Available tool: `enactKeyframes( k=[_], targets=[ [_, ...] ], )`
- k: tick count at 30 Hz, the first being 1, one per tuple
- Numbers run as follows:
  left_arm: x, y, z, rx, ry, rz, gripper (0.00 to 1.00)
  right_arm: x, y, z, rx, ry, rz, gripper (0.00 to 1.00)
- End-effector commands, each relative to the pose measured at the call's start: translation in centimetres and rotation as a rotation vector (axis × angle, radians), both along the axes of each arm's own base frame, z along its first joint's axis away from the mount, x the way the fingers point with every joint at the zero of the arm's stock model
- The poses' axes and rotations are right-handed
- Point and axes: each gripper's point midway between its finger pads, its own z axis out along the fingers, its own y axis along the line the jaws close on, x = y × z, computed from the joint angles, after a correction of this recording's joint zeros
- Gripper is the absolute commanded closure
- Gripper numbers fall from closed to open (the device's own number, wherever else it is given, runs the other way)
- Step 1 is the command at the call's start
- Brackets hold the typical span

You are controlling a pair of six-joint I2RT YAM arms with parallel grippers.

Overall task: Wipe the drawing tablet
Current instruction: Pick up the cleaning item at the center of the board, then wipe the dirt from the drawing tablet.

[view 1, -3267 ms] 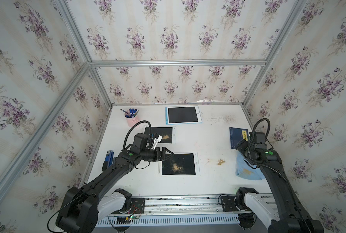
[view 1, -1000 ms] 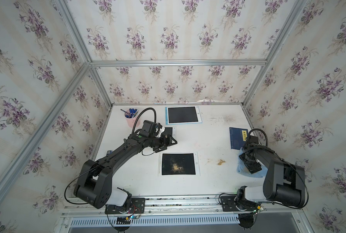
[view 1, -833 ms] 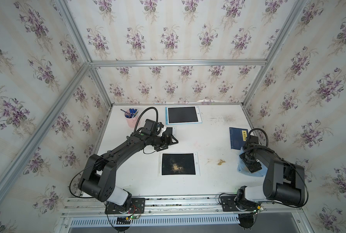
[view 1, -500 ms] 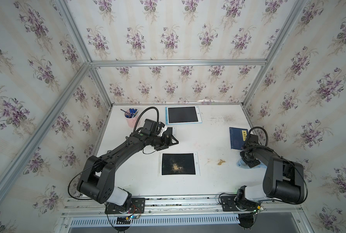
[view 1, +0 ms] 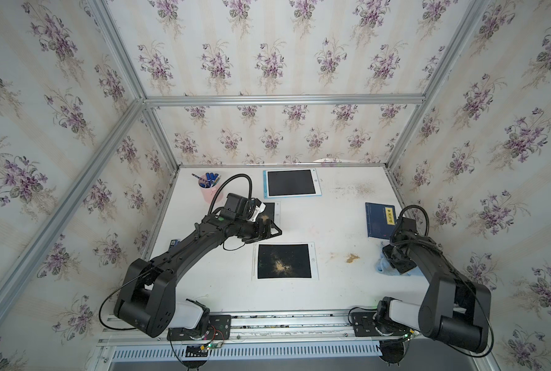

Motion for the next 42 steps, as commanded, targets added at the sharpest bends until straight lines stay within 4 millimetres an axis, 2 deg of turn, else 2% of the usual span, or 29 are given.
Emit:
enactKeyframes(
  k=[1, 6, 9, 15, 20, 23, 26, 29, 31, 32, 34, 37, 38, 42],
  targets=[
    [-0.2, 0.2, 0.4, -0.004, -0.037, -0.015, 0.06, -0.6, 0.0, 1.9, -0.018, 0.002, 0.014, 1.0],
    [-0.6, 0.2, 0.5, -0.015, -0.04, -0.018, 0.06, 0.3, -0.4, 5.6, -0.062, -0.104, 0.043, 1.0],
    [-0.7, 0.2, 0.7, -0.015, -0.052, -0.019, 0.06, 1.0, 0.1, 7.0, -0.057, -0.185, 0.076, 1.0],
    [-0.5, 1.6, 0.3, 0.037, -0.088, 0.004, 0.06, 3.7, 3.0, 9.3, 0.022, -0.351, 0.263, 1.0],
    [-0.4, 3.7, 1.3, 0.06, -0.126, 0.063, 0.06, 5.9, 5.7, 10.9, 0.062, -0.449, 0.453, 1.0],
    [-0.9, 4.3, 1.6, 0.073, -0.135, 0.08, 0.06, 7.5, 8.1, 12.5, 0.109, -0.521, 0.565, 1.0],
    [-1.5, 4.6, 1.2, 0.08, -0.117, 0.085, 0.06, 9.3, 12.1, 14.2, 0.166, -0.575, 0.717, 1.0],
    [-2.1, 5.0, 0.2, 0.098, -0.095, 0.091, 0.06, 10.7, 18.5, 15.5, 0.192, -0.579, 0.937, 1.0],
    [-2.3, 5.4, -0.5, 0.111, -0.085, 0.103, 0.06, 10.9, 23.7, 15.5, 0.22, -0.546, 1.099, 1.0],
    [-2.3, 5.6, -0.9, 0.119, -0.075, 0.111, 0.06, 10.9, 25.6, 15.3, 0.24, -0.54, 1.16, 1.0],
    [-2.5, 5.9, -1.9, 0.129, -0.034, 0.125, 0.06, 10.8, 29.5, 14.6, 0.298, -0.528, 1.266, 1.0],
    [-2.9, 5.9, -3.3, 0.126, 0.033, 0.142, 0.06, 10.6, 33.6, 12.3, 0.355, -0.468, 1.368, 1.0],
    [-3.1, 5.7, -3.7, 0.115, 0.053, 0.141, 0.06, 9.7, 35.8, 11.8, 0.366, -0.443, 1.431, 1.0],
    [-3.7, 6.0, -4.9, 0.123, 0.094, 0.159, 0.07, 8.2, 41.4, 9.5, 0.368, -0.37, 1.555, 1.0]
  ],
)
